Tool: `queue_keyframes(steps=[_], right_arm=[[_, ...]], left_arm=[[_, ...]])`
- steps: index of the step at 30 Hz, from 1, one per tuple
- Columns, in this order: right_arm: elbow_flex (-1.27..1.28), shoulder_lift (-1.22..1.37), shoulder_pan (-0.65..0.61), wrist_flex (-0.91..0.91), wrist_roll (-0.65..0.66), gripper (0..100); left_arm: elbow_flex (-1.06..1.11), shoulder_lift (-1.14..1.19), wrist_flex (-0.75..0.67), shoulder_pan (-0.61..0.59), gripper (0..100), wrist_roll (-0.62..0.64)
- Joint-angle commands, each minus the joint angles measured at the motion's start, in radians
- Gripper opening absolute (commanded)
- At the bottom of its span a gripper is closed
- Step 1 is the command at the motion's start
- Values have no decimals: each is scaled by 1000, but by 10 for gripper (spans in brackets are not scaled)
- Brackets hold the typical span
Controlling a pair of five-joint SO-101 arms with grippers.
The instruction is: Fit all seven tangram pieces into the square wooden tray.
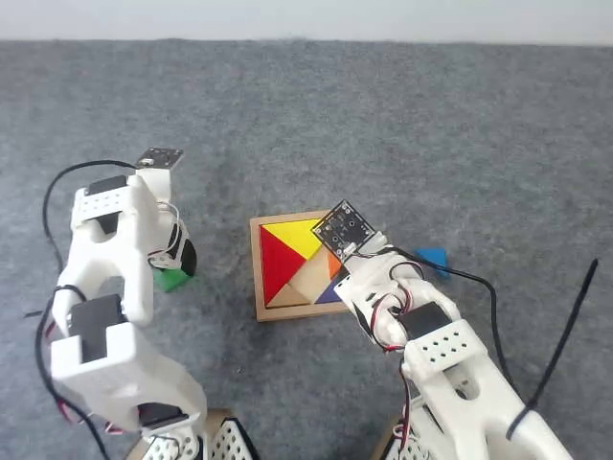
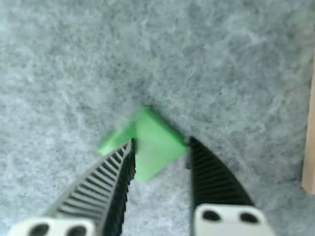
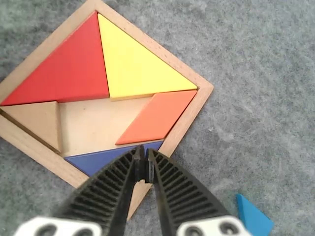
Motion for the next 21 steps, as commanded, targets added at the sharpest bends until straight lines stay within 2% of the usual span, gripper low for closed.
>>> queue_keyframes(steps=[1, 9, 13, 17, 21], right_arm=[[-21, 1, 2, -18, 0, 11], [-21, 1, 2, -18, 0, 11], [-21, 1, 2, -18, 0, 11], [-21, 1, 2, -18, 0, 11], [-21, 1, 2, -18, 0, 11]], left_arm=[[27, 44, -9, -31, 88, -11], [31, 34, -3, -38, 80, -14], [48, -8, 17, -51, 101, -58], [177, -161, -87, -107, 215, 15], [282, -304, -193, -181, 233, 107]])
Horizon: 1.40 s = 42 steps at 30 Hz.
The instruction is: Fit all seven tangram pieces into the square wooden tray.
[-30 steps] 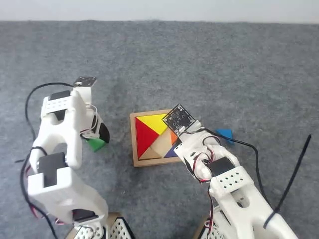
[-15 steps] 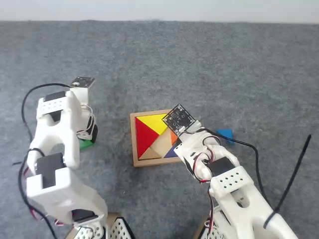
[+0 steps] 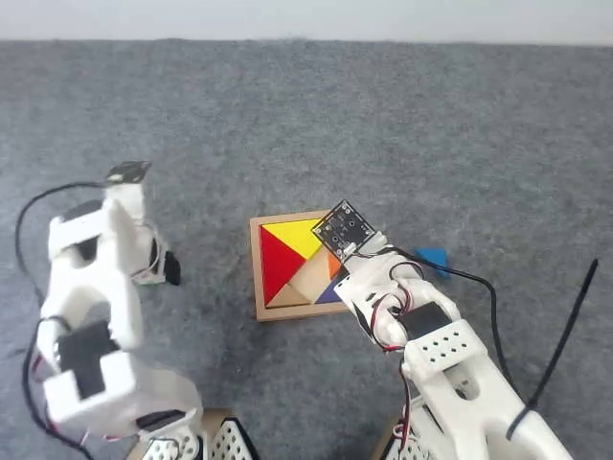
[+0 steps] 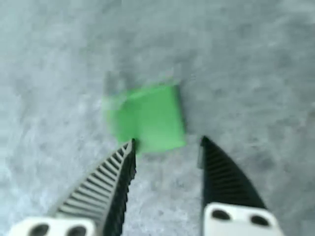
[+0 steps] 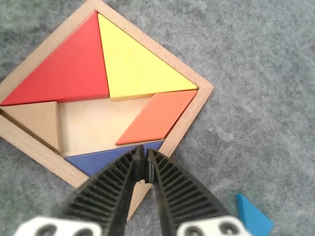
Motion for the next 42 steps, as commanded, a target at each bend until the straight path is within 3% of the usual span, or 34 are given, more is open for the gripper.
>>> queue_keyframes(steps=[1, 8, 19, 36, 42], right_arm=[[-21, 1, 2, -18, 0, 11], [-21, 1, 2, -18, 0, 11], [-21, 1, 2, -18, 0, 11], [-21, 1, 2, -21, 0, 10], [-20, 8, 2, -22, 0, 10]], left_arm=[[71, -124, -80, -51, 235, 78], [-5, -64, -80, -49, 236, 207], [-191, 147, -31, 11, 236, 269], [-208, 187, -2, 29, 151, 250], [-194, 170, 5, 43, 152, 163]])
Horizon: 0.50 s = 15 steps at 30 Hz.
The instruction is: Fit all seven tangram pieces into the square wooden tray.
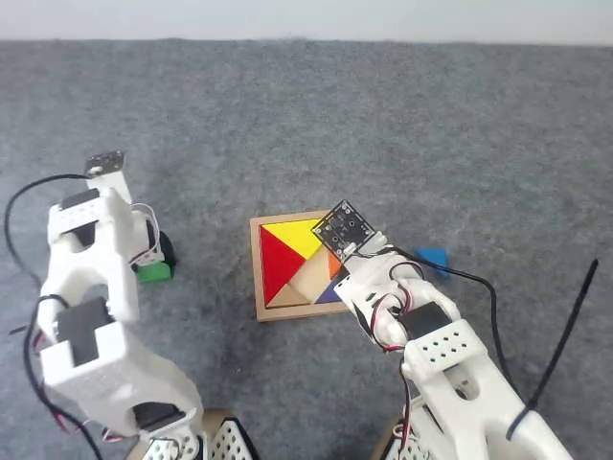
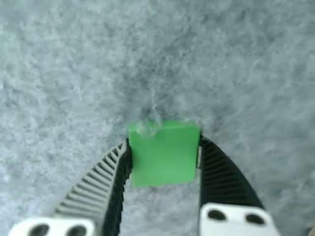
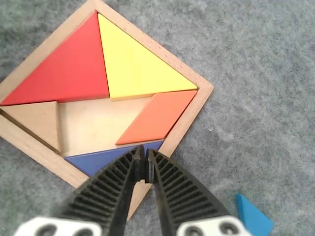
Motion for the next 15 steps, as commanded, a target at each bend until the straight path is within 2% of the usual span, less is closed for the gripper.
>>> queue_keyframes(steps=[1, 11, 15], right_arm=[[-20, 8, 2, -22, 0, 10], [-20, 4, 2, -22, 0, 10], [-20, 1, 2, -21, 0, 11]], left_arm=[[-2, -32, 12, 15, 152, -43], [259, -350, -155, 61, 154, -63], [341, -433, -198, 114, 152, -63]])
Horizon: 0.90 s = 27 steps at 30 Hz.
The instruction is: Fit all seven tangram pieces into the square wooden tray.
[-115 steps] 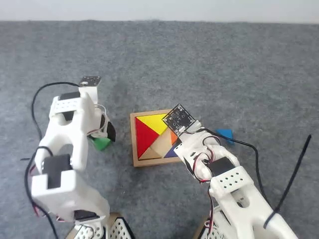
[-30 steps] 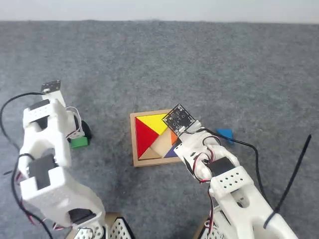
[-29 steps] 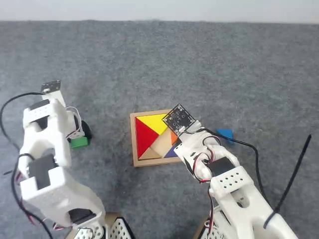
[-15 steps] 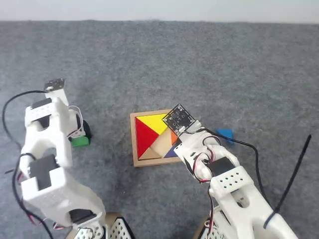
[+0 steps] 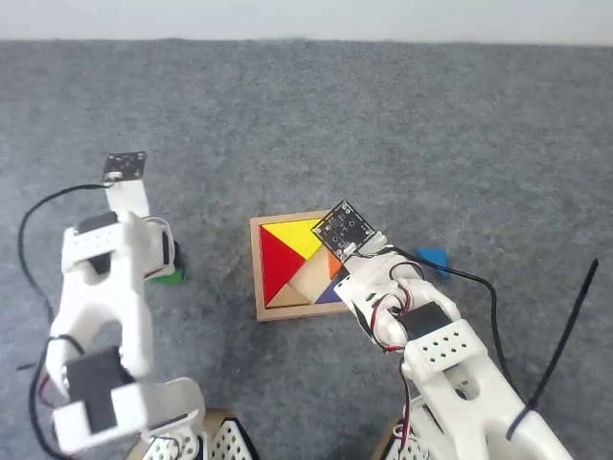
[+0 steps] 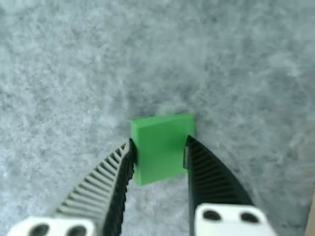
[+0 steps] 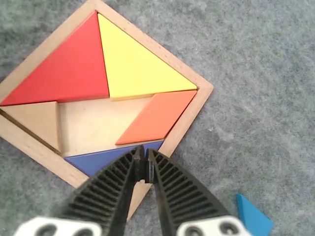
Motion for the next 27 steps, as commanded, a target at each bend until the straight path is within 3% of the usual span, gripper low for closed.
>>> queue_keyframes(steps=[1, 17, 27], right_arm=[[-20, 1, 2, -21, 0, 11], [-20, 1, 2, -19, 0, 11], [-21, 1, 2, -19, 0, 11]], left_arm=[[33, -103, -44, 58, 152, -5], [51, -184, -41, 256, 109, -3], [53, -181, -44, 269, 108, 34]])
